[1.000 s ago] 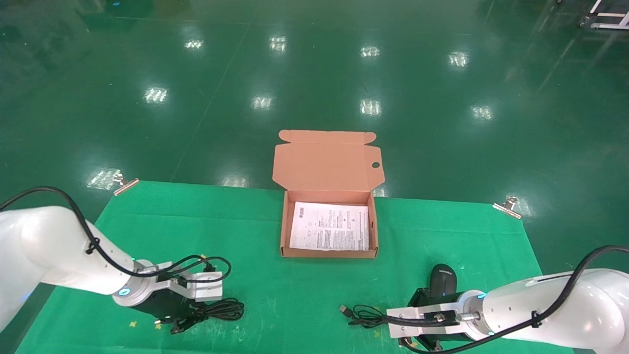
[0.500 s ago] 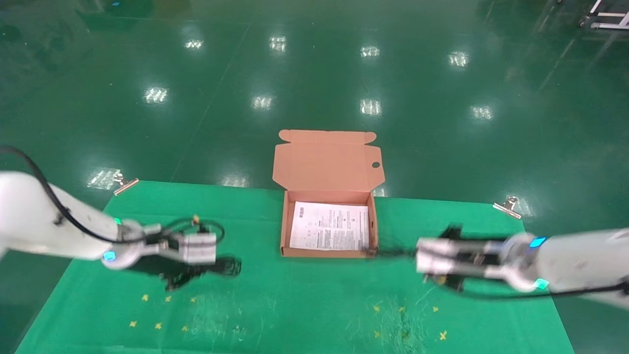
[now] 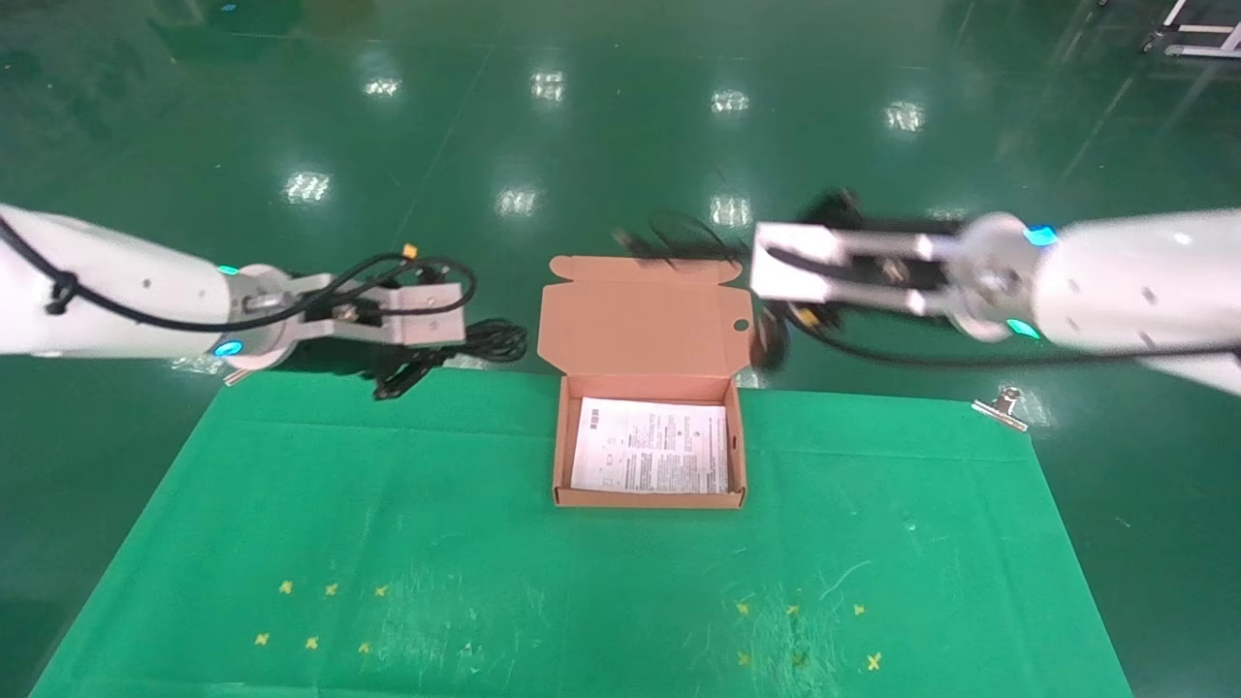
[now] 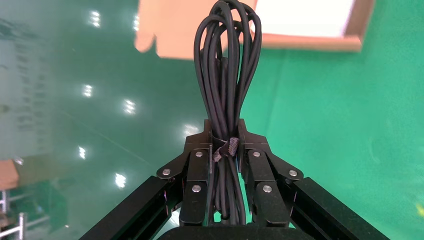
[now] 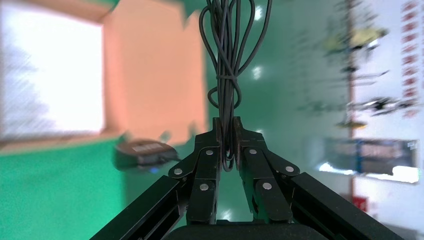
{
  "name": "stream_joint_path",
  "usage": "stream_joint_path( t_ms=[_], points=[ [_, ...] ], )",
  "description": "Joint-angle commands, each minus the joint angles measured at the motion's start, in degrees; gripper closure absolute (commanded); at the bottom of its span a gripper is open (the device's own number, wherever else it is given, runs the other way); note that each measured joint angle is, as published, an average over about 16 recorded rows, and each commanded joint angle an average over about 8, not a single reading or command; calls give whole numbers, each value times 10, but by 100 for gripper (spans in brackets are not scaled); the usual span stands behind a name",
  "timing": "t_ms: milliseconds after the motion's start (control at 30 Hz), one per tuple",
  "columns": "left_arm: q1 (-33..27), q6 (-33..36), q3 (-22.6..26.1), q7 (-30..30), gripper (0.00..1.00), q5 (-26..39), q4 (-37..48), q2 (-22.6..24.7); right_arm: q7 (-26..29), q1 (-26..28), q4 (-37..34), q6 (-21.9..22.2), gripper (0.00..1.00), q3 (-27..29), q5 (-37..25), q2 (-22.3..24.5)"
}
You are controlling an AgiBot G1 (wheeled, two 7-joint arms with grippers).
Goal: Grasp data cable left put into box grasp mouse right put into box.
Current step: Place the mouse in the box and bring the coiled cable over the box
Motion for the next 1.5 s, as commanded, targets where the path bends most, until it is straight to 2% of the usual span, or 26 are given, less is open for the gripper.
stream_joint_path(
  t_ms=[33, 300, 633, 967, 1500],
  points=[
    [-9, -9, -3, -7, 100, 5, -5, 7, -5, 14, -10, 13, 100, 3, 2, -20],
    [-33, -44, -9, -19, 100, 28, 1, 25, -38, 53, -72, 43, 100, 6, 22, -81],
    [-43, -56, -13, -27, 100, 38, 4, 26, -55, 69, -105, 45, 100, 5, 35, -104],
    [-28, -49, -3, -37, 100, 57, 16, 19, -63, 50, -131, 33, 100, -10, 36, -119],
    [-22, -36, 14, -91, 100, 117, 32, 22, -98, 9, -234, 54, 100, -31, 59, -195]
  ],
)
